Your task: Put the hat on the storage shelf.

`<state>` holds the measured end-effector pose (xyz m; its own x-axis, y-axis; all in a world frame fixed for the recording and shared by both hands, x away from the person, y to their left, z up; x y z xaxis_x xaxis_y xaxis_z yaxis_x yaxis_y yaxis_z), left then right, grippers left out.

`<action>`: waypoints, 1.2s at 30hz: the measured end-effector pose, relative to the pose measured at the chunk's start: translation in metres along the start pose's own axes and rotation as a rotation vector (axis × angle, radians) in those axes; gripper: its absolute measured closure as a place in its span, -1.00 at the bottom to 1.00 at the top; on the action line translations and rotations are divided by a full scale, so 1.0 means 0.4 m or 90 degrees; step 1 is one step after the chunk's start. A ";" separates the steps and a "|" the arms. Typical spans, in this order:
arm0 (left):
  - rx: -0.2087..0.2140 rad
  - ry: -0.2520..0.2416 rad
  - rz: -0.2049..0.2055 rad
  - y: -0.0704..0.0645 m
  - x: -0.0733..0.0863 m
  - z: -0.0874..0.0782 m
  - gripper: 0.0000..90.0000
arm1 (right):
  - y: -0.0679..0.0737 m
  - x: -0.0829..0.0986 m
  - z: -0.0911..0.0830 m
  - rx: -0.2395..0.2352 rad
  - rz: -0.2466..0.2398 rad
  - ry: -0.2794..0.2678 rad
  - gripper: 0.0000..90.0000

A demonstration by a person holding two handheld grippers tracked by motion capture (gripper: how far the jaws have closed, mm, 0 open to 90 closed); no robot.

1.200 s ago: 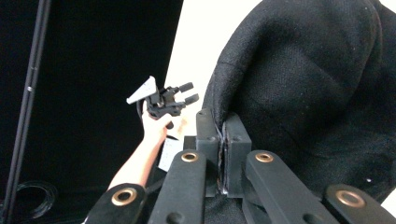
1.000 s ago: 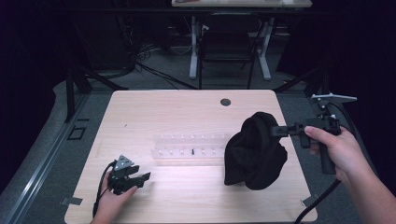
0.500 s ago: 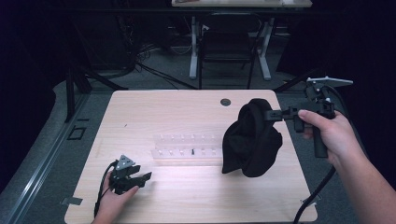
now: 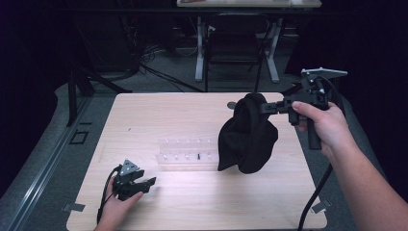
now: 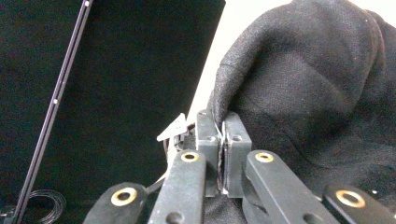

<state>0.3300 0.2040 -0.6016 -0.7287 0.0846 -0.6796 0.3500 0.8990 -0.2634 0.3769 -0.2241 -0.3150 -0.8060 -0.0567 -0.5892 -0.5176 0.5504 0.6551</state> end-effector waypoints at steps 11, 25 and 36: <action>0.029 0.008 0.015 -0.012 0.000 -0.009 -0.15 | 0.012 -0.033 0.031 0.003 -0.011 0.000 0.96; 0.035 0.017 0.022 -0.014 0.002 -0.014 -0.06 | 0.000 -0.076 0.087 0.001 -0.004 -0.003 0.96; 0.031 0.017 0.020 -0.014 0.002 -0.013 -0.06 | 0.008 -0.099 0.120 -0.005 -0.007 -0.009 0.96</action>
Point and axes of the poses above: each handheld gripper's, and its own axes: z roughly forward along the jaws, x roughly out of its underside, y roughly to its left, the point moved 5 cm from there along z, roughly forward along the jaws, and after that the axes turned 15 degrees about -z, right-handed, at the moved point
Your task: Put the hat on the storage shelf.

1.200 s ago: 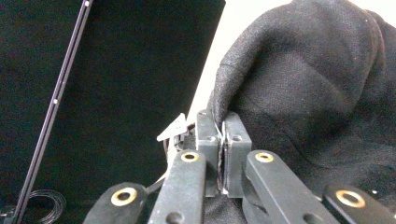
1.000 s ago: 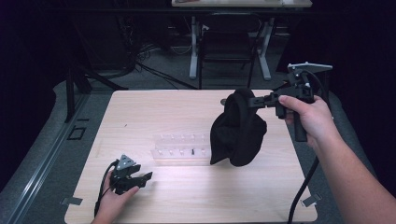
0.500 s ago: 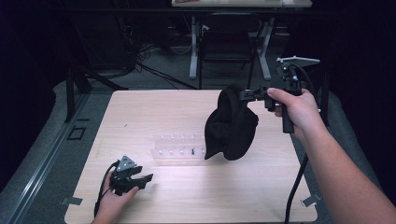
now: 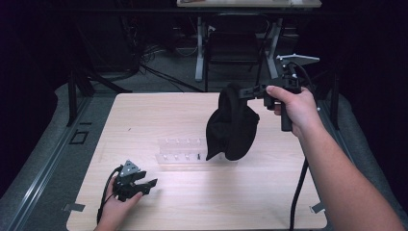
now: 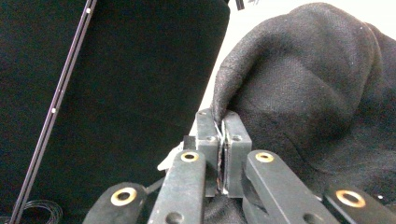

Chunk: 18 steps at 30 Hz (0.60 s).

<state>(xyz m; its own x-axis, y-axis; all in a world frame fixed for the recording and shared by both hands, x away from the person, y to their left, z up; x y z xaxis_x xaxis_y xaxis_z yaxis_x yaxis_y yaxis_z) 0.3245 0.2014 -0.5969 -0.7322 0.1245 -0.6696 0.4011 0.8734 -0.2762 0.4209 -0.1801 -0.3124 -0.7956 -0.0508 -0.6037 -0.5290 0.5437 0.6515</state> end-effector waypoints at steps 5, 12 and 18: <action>-0.001 -0.008 -0.002 0.000 -0.001 0.002 -0.06 | -0.001 -0.004 0.021 -0.003 -0.003 0.003 0.96; -0.003 0.004 0.001 0.000 -0.001 -0.001 -0.06 | -0.008 -0.010 0.052 0.001 0.005 0.004 0.96; 0.000 -0.004 0.000 0.000 -0.002 -0.001 -0.06 | -0.012 -0.012 0.076 -0.002 0.006 0.005 0.96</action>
Point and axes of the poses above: each handheld gripper's, and its own axes: z roughly forward along the jaws, x roughly out of its underside, y roughly to its left, the point moved 5 cm from there along z, roughly forward along the jaws, and after that the axes turned 15 degrees about -z, right-handed, at the moved point
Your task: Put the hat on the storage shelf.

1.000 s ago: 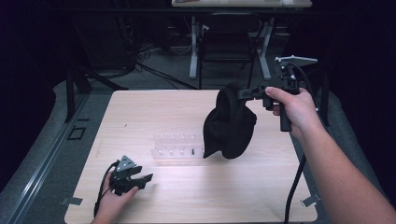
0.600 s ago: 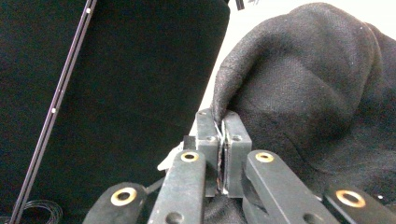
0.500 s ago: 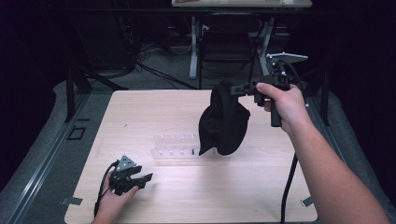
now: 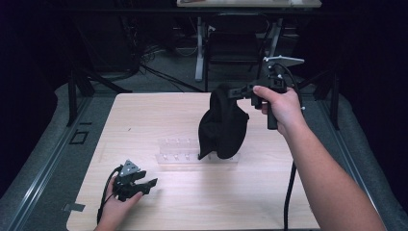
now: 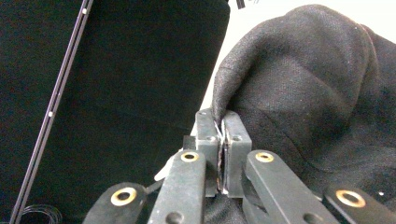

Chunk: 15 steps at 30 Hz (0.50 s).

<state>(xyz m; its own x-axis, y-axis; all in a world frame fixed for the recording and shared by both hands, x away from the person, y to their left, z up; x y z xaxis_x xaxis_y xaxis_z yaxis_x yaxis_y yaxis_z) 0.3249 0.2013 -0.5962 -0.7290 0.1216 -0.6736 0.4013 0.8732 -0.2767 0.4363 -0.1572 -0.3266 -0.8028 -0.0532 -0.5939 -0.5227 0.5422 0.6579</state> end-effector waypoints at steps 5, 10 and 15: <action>-0.004 0.005 0.000 -0.001 0.000 -0.001 -0.06 | 0.001 -0.002 0.011 0.001 -0.001 0.001 0.96; 0.005 -0.001 -0.001 -0.007 -0.005 -0.004 -0.03 | 0.000 -0.001 0.020 0.006 -0.001 0.003 0.96; 0.017 -0.019 0.008 -0.028 -0.018 -0.007 0.02 | 0.002 0.000 0.024 0.006 -0.004 0.003 0.95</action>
Point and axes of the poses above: each handheld gripper's, and its own axes: z roughly forward along the jaws, x roughly out of its underside, y roughly to its left, the point moved 5 cm from there along z, roughly forward along the jaws, and after that the axes turned 15 degrees about -z, right-handed, at the moved point
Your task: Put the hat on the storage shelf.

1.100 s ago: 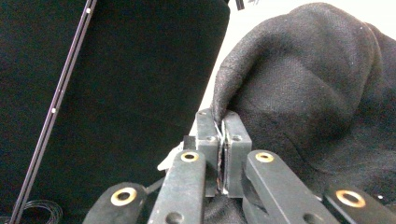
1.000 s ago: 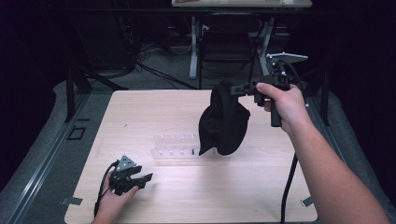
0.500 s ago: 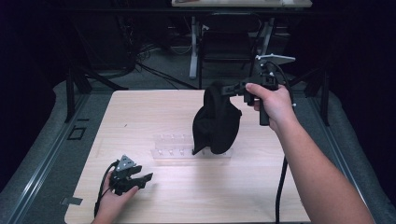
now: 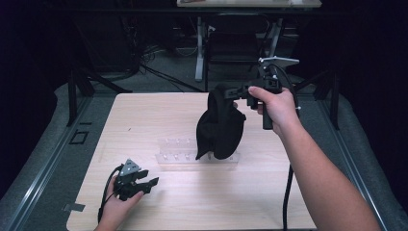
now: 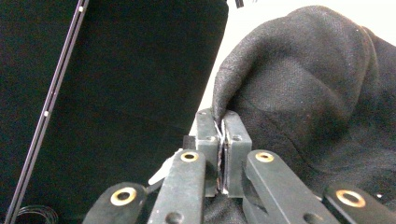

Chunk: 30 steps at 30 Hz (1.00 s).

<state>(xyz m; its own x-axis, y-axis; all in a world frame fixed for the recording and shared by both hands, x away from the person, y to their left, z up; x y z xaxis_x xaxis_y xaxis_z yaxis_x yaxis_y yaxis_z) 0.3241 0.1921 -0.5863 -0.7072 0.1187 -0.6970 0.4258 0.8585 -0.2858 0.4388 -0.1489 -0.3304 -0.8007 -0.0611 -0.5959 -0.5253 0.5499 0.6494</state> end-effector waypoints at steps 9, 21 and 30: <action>0.022 -0.030 0.033 -0.066 -0.053 -0.014 0.05 | 0.005 0.003 0.024 -0.014 0.000 0.002 0.95; 0.042 -0.054 0.079 -0.146 -0.121 -0.002 0.17 | 0.025 0.001 0.061 -0.041 -0.001 -0.001 0.93; 0.054 -0.064 0.099 -0.191 -0.160 0.008 0.24 | 0.024 0.000 0.072 -0.052 -0.001 -0.009 0.92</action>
<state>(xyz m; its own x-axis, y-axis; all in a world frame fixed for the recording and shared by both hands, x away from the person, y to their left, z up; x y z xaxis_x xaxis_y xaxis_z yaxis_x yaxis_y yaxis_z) 0.3386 0.1176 -0.5219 -0.5716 0.1925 -0.7976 0.5743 0.7881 -0.2214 0.4420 -0.1198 -0.3378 -0.7961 -0.0493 -0.6032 -0.5485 0.4798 0.6847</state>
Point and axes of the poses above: each handheld gripper's, and its own axes: z roughly forward along the jaws, x roughly out of its underside, y roughly to its left, the point moved 5 cm from there along z, roughly forward along the jaws, and after that the axes turned 15 degrees about -z, right-handed, at the moved point
